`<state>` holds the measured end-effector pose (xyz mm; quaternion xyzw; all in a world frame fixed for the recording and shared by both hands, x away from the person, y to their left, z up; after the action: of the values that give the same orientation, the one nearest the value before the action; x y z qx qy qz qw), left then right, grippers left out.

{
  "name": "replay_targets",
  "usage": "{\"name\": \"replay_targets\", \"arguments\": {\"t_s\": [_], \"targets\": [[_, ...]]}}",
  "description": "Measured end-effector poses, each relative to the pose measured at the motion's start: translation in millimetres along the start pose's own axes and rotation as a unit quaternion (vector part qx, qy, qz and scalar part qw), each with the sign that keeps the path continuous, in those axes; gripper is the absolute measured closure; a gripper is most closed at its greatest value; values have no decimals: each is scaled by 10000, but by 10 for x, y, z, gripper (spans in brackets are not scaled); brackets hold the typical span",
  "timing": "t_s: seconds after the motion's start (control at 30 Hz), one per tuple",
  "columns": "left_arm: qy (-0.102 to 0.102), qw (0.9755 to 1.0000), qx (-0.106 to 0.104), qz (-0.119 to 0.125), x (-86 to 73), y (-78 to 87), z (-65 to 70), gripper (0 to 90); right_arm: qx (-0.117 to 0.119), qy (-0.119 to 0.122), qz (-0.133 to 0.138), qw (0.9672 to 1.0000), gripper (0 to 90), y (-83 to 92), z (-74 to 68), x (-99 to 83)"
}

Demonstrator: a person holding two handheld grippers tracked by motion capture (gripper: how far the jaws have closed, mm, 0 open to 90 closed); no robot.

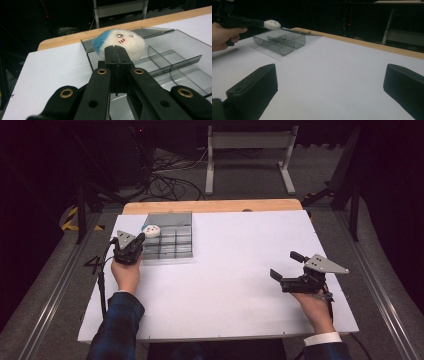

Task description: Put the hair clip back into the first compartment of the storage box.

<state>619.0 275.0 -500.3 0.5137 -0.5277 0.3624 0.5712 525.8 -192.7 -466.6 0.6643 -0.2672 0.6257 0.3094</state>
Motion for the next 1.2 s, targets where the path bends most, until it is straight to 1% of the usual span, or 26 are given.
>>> {"name": "replay_targets", "arguments": {"t_s": [0.1, 0.2, 0.23, 0.33, 0.5, 0.73, 0.83, 1.07, 1.2], "targets": [[32, 10000, 37, -18, -16, -16, -13, 900, 7, 8, -5, 10000, 2, -4, -2, -2], [92, 9999, -8, -47, -35, -34, -13, 900, 14, 5, -5, 10000, 3, -7, -5, -4], [99, 9999, 9, -54, -42, -41, -16, 900, 17, 4, -8, 10000, 3, -7, -5, -5], [95, 9999, 19, -97, -59, -59, -19, 899, 29, 14, -9, 10000, 4, -13, -8, -5], [127, 9999, 14, -98, -64, -78, -8, 899, 38, 13, -22, 10000, 4, -20, -13, -6], [75, 9998, 31, -156, -84, -96, -7, 898, 26, 24, -4, 10000, 4, -19, 1, -2], [108, 9997, -9, -223, -103, -106, -5, 898, 25, 25, -4, 10000, 4, -20, 2, -2], [134, 9995, 34, -277, -126, -120, -33, 897, 26, 26, -2, 10000, 4, -21, 2, -3], [150, 9994, 14, -302, -128, -122, -33, 894, 27, 21, 0, 10000, 4, -21, 3, -3]]}}
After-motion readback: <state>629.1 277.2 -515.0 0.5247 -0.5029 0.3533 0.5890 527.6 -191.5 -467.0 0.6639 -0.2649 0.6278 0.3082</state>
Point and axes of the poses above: each handheld gripper's, and its own axes: y roughly backward along the jaws, x roughly out of its top, z roughly to its right, the point moved 9 cm from there along -y, roughly forward along the jaws, and after that the axes turned 9 degrees about z, right-handed, at the moved point
